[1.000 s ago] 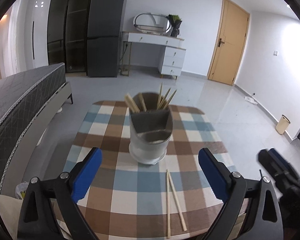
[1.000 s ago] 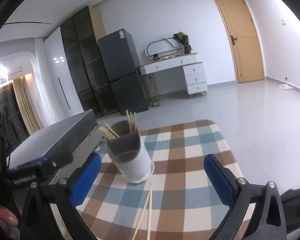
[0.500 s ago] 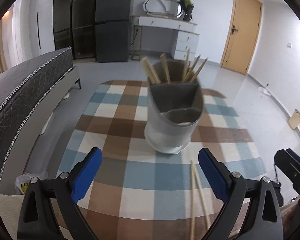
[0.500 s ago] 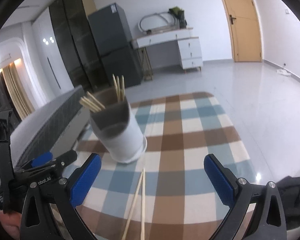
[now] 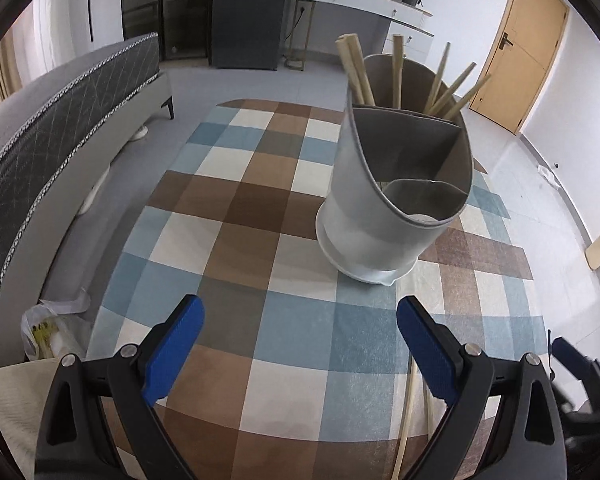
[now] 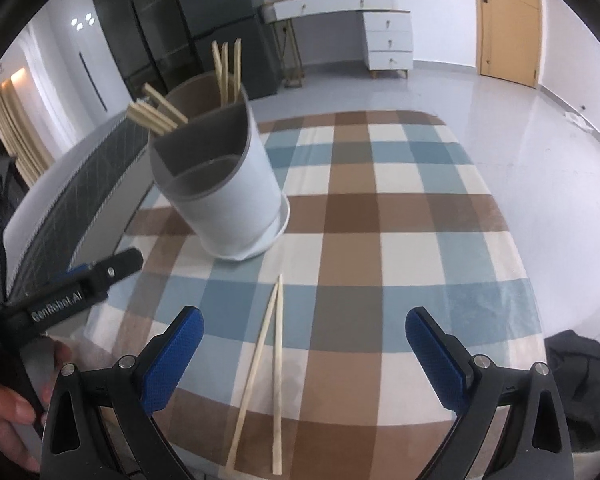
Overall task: Organize utensils
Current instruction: 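Lower both grippers to the last chopsticks on the rug and close each on one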
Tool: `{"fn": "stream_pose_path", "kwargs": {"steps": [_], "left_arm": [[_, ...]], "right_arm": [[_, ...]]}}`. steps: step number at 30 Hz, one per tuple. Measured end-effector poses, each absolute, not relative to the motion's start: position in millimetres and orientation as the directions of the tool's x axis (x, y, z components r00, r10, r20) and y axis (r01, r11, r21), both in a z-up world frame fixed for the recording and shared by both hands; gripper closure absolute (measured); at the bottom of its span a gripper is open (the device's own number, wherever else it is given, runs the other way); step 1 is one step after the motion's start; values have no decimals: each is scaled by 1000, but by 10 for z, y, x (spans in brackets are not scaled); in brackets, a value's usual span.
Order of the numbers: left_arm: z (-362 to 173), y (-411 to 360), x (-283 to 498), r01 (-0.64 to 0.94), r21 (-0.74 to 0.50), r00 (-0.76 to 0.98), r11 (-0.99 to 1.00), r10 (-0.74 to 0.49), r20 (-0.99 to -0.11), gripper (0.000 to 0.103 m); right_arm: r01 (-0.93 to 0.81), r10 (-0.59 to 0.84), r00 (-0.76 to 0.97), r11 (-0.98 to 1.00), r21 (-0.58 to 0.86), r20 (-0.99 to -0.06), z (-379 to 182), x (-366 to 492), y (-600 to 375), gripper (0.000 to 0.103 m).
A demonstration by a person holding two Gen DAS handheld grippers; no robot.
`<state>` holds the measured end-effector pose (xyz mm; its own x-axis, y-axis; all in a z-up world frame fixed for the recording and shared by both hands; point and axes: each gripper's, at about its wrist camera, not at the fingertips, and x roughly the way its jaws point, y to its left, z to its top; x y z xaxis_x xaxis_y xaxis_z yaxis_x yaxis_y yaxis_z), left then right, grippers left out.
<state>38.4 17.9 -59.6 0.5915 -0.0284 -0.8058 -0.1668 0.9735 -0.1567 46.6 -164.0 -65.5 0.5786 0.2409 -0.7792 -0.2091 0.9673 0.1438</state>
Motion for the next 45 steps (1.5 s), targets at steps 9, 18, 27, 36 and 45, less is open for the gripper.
{"fn": "stream_pose_path", "kwargs": {"steps": [9,18,27,36,45], "left_arm": [[-687,384,511,-229,-232,537,945,-76,-840,9],[-754,442,581,-256,-242,501,936,-86,-861,9],[-810,501,611,-287,-248,471,925,-89,-878,9],[-826,559,633,-310,-259,460,915,-94,-883,9],[-818,564,664,-317,-273,461,908,-104,-881,9]], "right_arm": [[-258,169,460,965,51,-872,-1023,731,-1361,17],[-283,116,361,959,9,-925,-1360,901,-1252,41],[-309,50,380,948,-76,-923,-1399,882,-1146,58],[-291,67,401,955,-58,-913,-1415,1009,-1081,60],[-294,102,429,955,-32,-897,-1412,1191,-1028,99]]}}
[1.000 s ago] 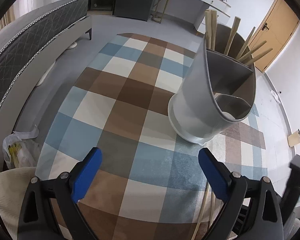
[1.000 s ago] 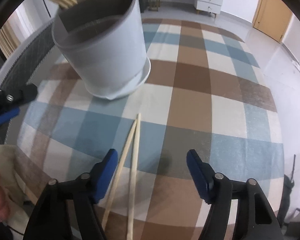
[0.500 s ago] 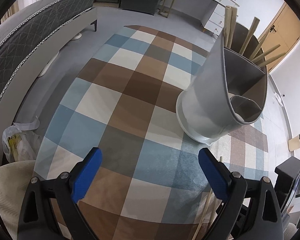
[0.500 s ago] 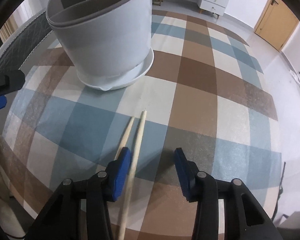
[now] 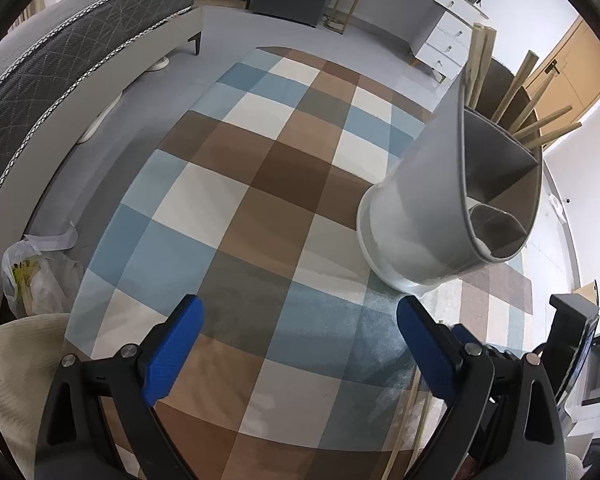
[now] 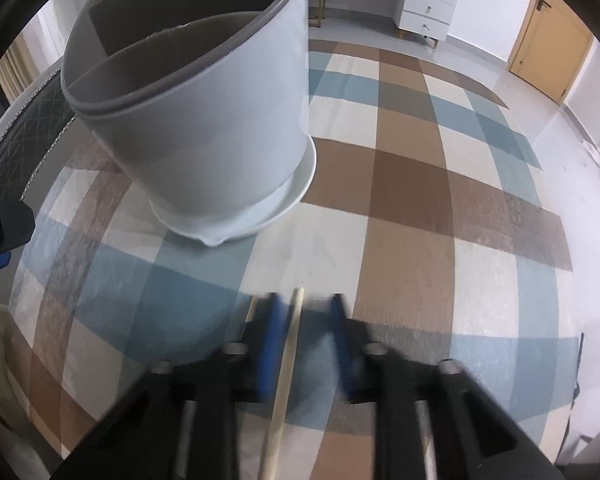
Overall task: Organize utensils
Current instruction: 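Lower both grippers to the last chopsticks on the rug and close each on one, then lift the chopsticks with both grippers and carry them over the holder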
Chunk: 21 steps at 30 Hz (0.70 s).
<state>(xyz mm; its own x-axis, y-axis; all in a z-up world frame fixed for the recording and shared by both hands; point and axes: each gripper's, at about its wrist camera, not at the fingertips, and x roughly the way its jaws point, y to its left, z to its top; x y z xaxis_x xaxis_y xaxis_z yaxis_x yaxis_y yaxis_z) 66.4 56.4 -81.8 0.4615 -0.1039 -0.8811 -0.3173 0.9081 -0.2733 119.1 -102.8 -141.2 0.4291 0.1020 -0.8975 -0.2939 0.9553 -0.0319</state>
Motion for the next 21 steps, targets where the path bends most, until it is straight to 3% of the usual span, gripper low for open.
{"fn": "stream_pose_path", "kwargs": {"steps": [15,21], "left_arm": [[-756,282,585,-218,-224,512,950,-84,-855,9],[-854,25,536,-91,-258,474,962,-186,-860,9]], "right_arm": [[-132,237,527,972,197,-816,-955,1063,-1798,100],[-66,308,591,940,335,-746,-659,937,-2132,100]]}}
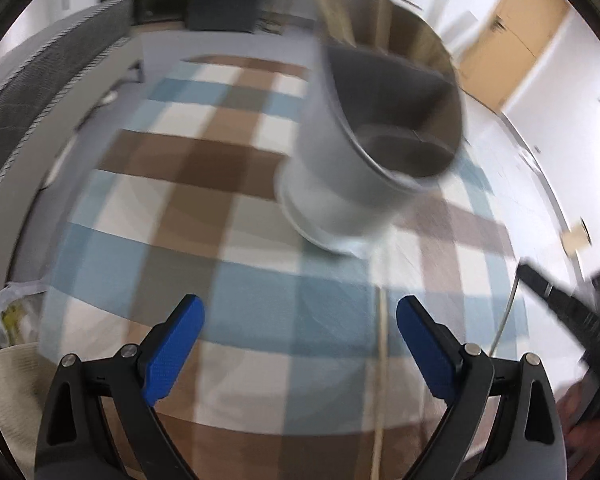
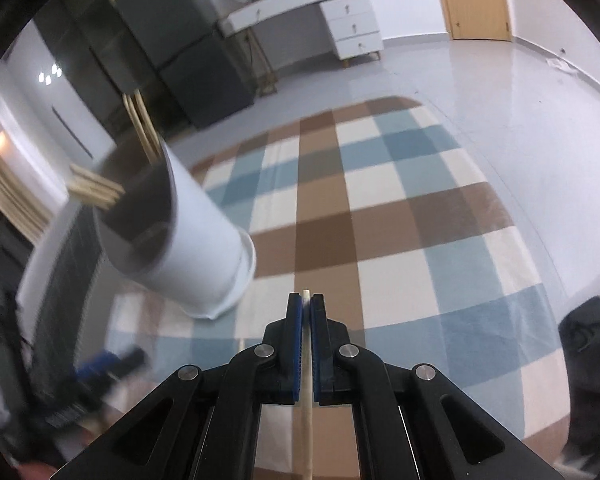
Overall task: Organize utensils
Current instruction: 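Lift the chopsticks with both grippers and carry them over the holder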
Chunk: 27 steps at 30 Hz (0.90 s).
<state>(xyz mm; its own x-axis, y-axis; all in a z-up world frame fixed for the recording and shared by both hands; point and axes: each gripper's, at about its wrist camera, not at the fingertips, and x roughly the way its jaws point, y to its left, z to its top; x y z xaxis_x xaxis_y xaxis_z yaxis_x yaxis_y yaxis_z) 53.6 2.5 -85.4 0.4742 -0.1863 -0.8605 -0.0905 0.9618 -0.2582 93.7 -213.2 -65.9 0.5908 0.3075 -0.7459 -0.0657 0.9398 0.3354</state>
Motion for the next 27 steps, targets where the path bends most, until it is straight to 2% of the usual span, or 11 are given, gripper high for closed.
{"fn": "stream_pose_path", "kwargs": {"steps": [3,11,13,18,23,24,26,27], "left_arm": [[-969,-109,541,-45,-268,414,963,-226,-882,9],[-1095,-515,660,47,-195,339,980,-199,-919,10],[-1159,-606,707,66,-163,313,984,-176,-933,20],[-1320,-757,800,68,-83,257,994,-98,-961,38],[-1333,-887,835,55,-26,265,998,-40,-963,42],[-1330,-929,848,60,-20,271,998,-36,-962,46],[-1304,-1003,868,59,-20,284,998,-36,-958,62],[-1291,-1061,877,70,-19,285,997,-39,-958,78]], "right_arm": [[-51,342,601,918,393,-723,-596,890,-2250,100],[22,331,624,898,440,-707,-599,851,-2478,100],[45,331,627,888,457,-705,-611,851,-2546,100],[102,297,632,884,457,-716,-635,846,-2676,100],[136,314,630,856,499,-710,-651,857,-2778,100],[136,315,632,855,501,-708,-641,856,-2784,100],[135,286,637,872,470,-716,-608,857,-2770,100],[136,259,638,889,437,-725,-592,854,-2760,100]]}}
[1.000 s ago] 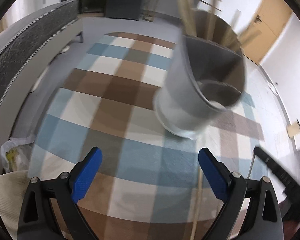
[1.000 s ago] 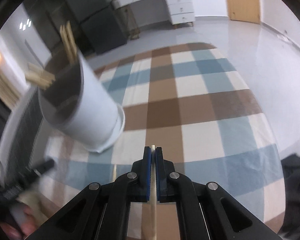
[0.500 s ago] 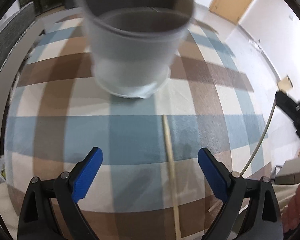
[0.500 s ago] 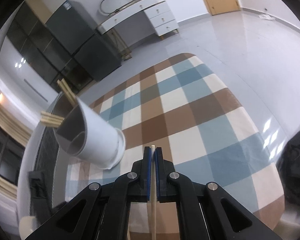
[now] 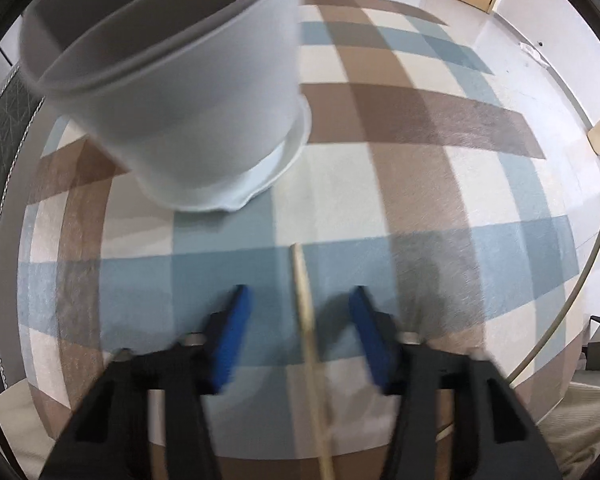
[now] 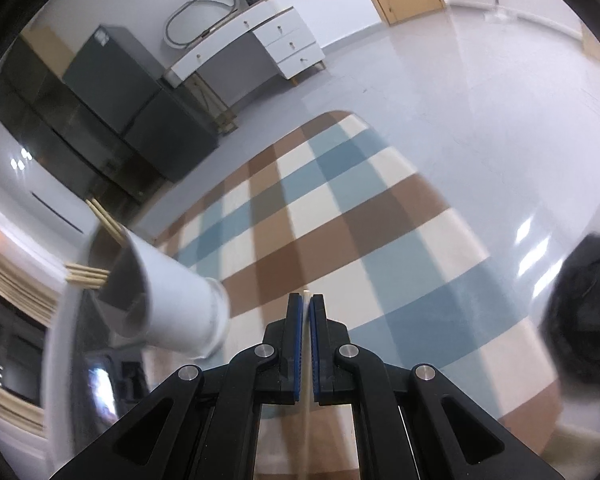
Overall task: Organize utensils
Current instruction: 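Lift the chopsticks with both grippers and carry them over the holder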
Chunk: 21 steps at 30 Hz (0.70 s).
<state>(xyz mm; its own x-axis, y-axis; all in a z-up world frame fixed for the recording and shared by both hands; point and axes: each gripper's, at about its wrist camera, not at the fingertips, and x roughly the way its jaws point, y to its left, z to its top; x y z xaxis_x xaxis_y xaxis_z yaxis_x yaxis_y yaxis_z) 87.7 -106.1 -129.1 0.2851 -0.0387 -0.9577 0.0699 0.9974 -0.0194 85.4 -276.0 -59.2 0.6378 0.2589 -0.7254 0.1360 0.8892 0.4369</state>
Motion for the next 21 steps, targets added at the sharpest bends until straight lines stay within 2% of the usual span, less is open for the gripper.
{"fn": "stream_pose_path", "kwargs": {"steps": [1,2,4,10,17,21], "left_arm": [[-1277,-1130,885,91,-21,282,996,-46,-958,96],[-1272,-1199,889,117,-21,274,993,-52,-960,102],[-1267,-1307,906,151,26,280,988,-17,-960,102],[-1013,-1204,902,139,-74,357,987,-120,-926,102],[-397,-904,584,127,-184,564,975,-224,-795,102],[-209,-734,468,138,-194,618,971,-237,-749,102]], "right_arm": [[136,244,641,897,421,-727,-581,848,-2763,100],[142,242,643,894,424,-726,-579,844,-2784,100],[153,237,647,891,428,-725,-574,830,-2826,100],[147,234,666,890,432,-709,-525,753,-2860,100],[88,247,693,903,420,-677,-400,587,-2734,100],[12,255,738,921,390,-625,-233,431,-2601,100]]}}
